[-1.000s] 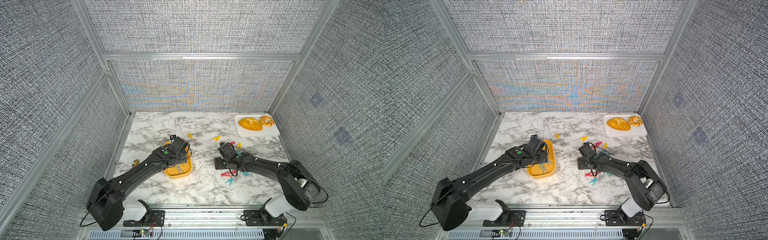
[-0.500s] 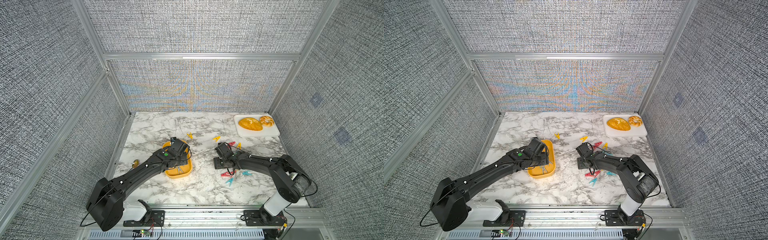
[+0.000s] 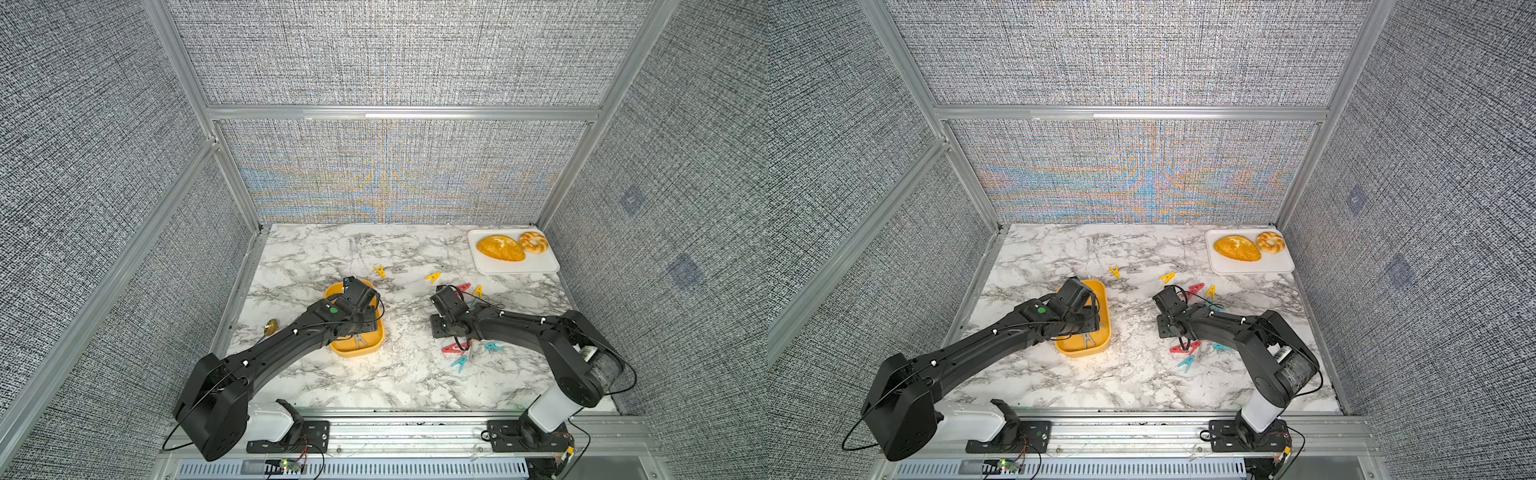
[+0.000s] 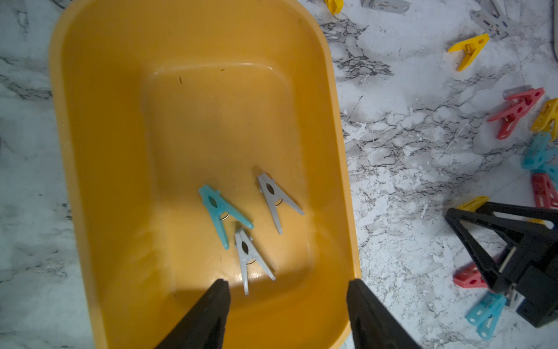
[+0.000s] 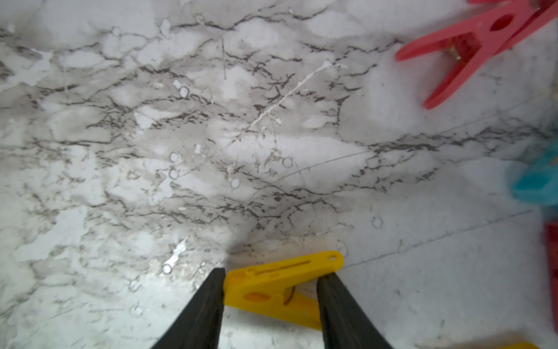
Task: Put the clothespins into the storage box
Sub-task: Pick up the clothespin from the center of the board, then place the clothespin in the storage box.
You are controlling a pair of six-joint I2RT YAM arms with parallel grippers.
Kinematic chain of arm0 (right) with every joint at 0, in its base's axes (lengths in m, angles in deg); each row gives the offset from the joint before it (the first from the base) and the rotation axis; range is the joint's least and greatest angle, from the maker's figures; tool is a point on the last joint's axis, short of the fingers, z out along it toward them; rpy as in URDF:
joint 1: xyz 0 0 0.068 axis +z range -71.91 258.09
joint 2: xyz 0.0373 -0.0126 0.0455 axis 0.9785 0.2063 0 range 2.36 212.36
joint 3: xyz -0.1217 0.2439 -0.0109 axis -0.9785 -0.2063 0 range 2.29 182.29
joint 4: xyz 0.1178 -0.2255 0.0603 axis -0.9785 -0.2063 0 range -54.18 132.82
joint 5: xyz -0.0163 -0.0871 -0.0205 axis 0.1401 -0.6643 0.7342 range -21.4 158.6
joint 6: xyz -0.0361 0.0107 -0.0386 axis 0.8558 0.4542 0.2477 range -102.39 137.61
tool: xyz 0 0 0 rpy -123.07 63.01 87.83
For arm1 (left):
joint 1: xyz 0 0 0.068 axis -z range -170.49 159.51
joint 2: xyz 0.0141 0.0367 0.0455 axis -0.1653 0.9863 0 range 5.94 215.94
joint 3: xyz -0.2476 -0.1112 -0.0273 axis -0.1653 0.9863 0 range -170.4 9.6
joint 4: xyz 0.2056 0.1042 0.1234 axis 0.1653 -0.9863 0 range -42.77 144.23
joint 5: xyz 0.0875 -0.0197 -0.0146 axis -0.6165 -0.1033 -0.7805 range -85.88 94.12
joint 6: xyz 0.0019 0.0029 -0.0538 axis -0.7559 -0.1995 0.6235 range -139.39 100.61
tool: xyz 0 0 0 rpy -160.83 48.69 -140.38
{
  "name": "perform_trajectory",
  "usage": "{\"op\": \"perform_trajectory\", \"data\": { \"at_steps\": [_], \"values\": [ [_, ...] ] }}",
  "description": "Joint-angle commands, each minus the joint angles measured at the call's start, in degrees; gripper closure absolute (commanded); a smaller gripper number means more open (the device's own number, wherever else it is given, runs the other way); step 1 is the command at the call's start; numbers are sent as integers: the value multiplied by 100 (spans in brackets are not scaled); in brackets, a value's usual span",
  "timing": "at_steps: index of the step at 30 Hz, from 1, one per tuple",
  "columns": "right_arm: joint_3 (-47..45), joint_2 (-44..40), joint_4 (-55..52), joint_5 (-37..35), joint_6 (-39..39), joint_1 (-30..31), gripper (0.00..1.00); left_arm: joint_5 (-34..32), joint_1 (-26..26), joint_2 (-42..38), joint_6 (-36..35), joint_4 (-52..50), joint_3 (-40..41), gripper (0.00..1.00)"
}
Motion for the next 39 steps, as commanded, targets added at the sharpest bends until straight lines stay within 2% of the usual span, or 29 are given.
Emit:
{"op": "perform_trajectory", "data": {
  "at_steps": [1, 7, 12, 17, 21, 23, 27, 29, 33, 37, 39],
  "values": [
    [99, -162, -124, 60, 12, 49, 48, -12, 5, -89, 40, 78, 21, 33],
    [724, -539, -600, -19, -21, 444, 48, -153, -74, -442, 57, -187, 122, 32],
    [1541, -540, -827, 24, -139, 1054, 48, -59, -615, -1171, 42, -509, 265, 30],
    [2441, -13, -797, 210, -207, 1677, 48, -53, -1403, -2183, -119, -928, 313, 26],
    [3129, 678, -680, 533, -199, 1957, 47, 200, -1778, -2454, -232, -1141, 306, 25],
    [3389, 983, -631, 708, -183, 2008, 43, 315, -1788, -2474, -191, -1130, 389, 26],
    [3836, 1400, -683, 780, -138, 2077, 30, 454, -1799, -2574, -84, -1006, 648, 26],
    [3919, 1445, -704, 781, -129, 2078, 27, 495, -1799, -2598, -66, -977, 712, 26],
    [3779, 1202, -780, 538, -144, 2060, 26, 634, -1788, -2515, -208, -905, 705, 27],
    [3013, 487, -683, 236, -326, 1782, 30, 1131, -1737, -2134, -311, -573, 678, 32],
    [2491, 27, -747, -15, -480, 1511, 33, 1127, -1459, -1794, -312, -429, 552, 34]
  ]
}}
